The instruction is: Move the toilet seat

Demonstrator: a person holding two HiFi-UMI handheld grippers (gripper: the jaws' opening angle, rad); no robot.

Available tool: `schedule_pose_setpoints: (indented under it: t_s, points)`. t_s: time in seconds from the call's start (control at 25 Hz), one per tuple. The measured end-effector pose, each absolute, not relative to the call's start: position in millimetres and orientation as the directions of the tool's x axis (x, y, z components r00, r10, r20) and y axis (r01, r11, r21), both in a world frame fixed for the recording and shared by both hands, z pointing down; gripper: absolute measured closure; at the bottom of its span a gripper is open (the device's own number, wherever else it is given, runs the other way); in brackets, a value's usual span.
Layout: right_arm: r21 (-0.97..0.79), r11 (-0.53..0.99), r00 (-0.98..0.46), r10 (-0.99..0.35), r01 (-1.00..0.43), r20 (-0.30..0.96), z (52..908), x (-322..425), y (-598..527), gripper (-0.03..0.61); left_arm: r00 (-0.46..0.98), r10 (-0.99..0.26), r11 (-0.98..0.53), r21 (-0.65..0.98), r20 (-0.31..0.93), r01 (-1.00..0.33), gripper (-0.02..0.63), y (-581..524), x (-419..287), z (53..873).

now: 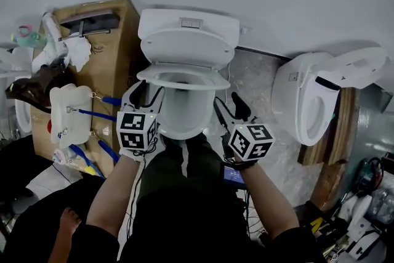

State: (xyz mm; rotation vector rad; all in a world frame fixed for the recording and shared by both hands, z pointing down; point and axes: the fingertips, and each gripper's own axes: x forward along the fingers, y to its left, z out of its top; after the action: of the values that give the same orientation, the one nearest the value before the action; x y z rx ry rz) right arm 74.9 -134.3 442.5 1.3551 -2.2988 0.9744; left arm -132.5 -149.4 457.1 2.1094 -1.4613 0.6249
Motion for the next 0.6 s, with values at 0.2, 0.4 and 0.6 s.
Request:
schedule_pose_setpoints:
  t_s: [0.2,0.4,0.6]
  points:
    - [-0.308,0.415,-0.515,-0.647,-0.856,0.561,438.2,68.2,-156.0,0.310,0.287,-0.729,-0.273,0.122,0.621,-0.954,0.376,-169.0,-130.3,452.8]
    - [-0.286,0.428,-0.511,-0.651,-0.858,0.561,443.1,65.5,-169.4,0.350,0.270,-0.728,-0.258,0.112,0.630,-0.960,0.376,-179.2,-128.0,453.4]
    - [-0.267,0.440,-0.511,-0.658,-0.857,0.554,445.7,65.5,-180.0,0.353,0.221,-0.749,-0.226,0.072,0.624,-0.971,0.376,-184.5,-129.2,451.0]
